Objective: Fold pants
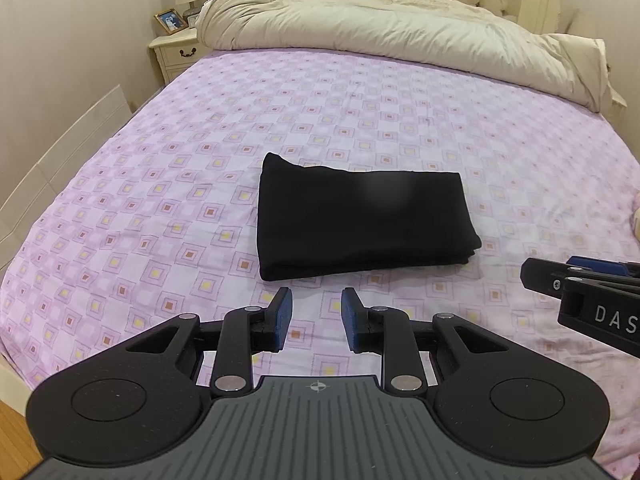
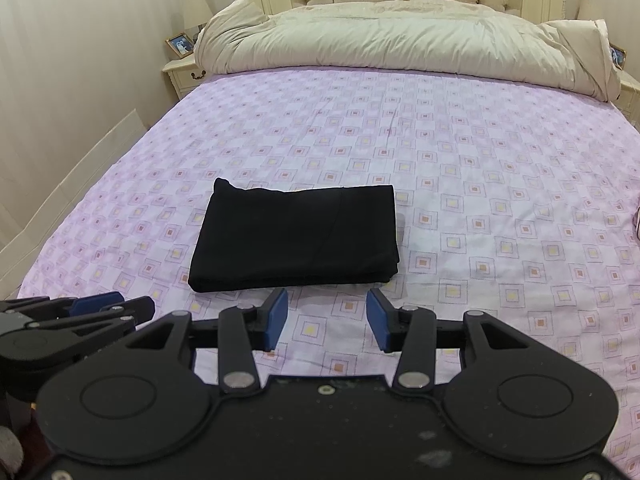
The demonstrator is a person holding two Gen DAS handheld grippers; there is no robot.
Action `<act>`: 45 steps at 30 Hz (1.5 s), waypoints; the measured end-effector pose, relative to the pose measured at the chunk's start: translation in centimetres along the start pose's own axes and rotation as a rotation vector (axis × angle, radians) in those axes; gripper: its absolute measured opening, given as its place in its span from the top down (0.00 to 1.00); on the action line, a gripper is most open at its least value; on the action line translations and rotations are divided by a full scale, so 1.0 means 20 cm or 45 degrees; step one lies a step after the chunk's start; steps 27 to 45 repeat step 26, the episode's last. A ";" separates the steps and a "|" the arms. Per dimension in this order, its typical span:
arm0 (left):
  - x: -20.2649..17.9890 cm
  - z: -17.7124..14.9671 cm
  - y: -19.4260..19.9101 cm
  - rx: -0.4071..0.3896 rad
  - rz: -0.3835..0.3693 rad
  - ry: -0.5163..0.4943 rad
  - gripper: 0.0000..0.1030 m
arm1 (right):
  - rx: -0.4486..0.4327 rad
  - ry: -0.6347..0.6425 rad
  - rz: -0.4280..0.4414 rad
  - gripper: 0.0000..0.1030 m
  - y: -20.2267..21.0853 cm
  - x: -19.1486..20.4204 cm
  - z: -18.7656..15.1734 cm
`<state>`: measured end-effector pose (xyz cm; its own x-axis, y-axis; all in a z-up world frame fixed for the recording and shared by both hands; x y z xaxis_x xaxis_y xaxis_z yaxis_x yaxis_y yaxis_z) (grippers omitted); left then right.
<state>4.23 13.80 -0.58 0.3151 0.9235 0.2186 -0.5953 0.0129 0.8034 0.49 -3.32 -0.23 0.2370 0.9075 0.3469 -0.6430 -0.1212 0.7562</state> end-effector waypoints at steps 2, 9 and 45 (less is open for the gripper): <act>0.00 0.00 0.00 0.000 0.000 0.000 0.74 | 0.002 -0.004 -0.001 0.55 0.00 0.00 0.00; 0.00 0.00 -0.01 0.004 -0.007 0.006 0.74 | 0.026 -0.011 -0.012 0.55 -0.03 0.01 -0.01; -0.08 0.03 -0.03 0.026 0.023 -0.046 0.74 | 0.036 -0.073 -0.003 0.54 -0.07 -0.05 0.01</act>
Point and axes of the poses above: each gripper's, at about its wrist camera, not at the fingertips, and y roughly against the way its jaws point, x to its left, z to its top, the point moved 1 cm from there along -y, roughly the way its jaws point, and after that the axes turned 15 degrees about -y, right-handed, at the moved point
